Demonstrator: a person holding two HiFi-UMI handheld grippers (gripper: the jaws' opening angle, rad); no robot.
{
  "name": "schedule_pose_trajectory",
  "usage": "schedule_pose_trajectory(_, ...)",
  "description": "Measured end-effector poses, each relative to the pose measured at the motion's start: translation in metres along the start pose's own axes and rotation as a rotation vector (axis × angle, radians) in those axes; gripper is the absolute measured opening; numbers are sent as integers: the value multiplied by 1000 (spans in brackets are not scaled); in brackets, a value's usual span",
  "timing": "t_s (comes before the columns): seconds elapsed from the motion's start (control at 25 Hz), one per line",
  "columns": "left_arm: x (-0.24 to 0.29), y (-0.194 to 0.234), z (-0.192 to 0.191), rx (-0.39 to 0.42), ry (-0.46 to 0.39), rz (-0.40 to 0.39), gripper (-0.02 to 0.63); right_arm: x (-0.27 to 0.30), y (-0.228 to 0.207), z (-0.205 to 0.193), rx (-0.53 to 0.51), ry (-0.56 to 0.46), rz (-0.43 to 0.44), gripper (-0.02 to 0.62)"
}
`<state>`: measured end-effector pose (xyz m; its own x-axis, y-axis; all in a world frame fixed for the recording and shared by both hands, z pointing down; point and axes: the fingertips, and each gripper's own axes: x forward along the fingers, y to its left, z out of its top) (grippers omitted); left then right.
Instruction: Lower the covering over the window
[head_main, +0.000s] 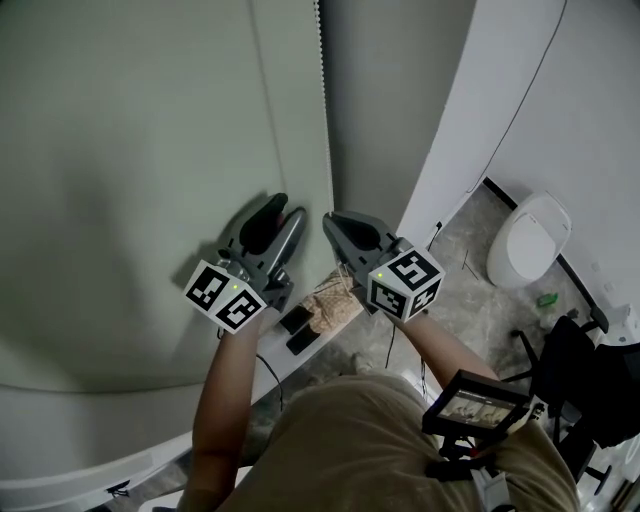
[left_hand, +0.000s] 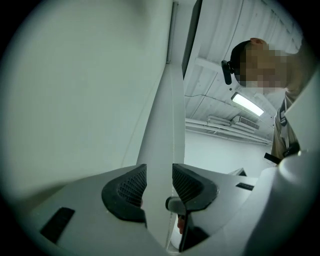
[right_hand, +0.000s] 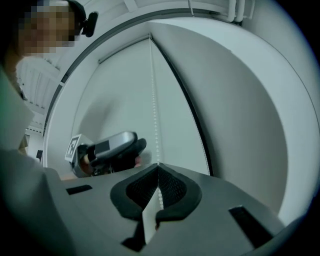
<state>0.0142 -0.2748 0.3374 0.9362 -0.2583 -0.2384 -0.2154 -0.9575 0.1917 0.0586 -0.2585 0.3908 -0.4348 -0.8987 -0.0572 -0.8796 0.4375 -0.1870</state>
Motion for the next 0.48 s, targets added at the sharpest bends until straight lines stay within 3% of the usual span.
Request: schedule_pose_trajectory(0.48,39,-7,-2,136,76,-52,155,0,-9,-54,-11,89,7,6)
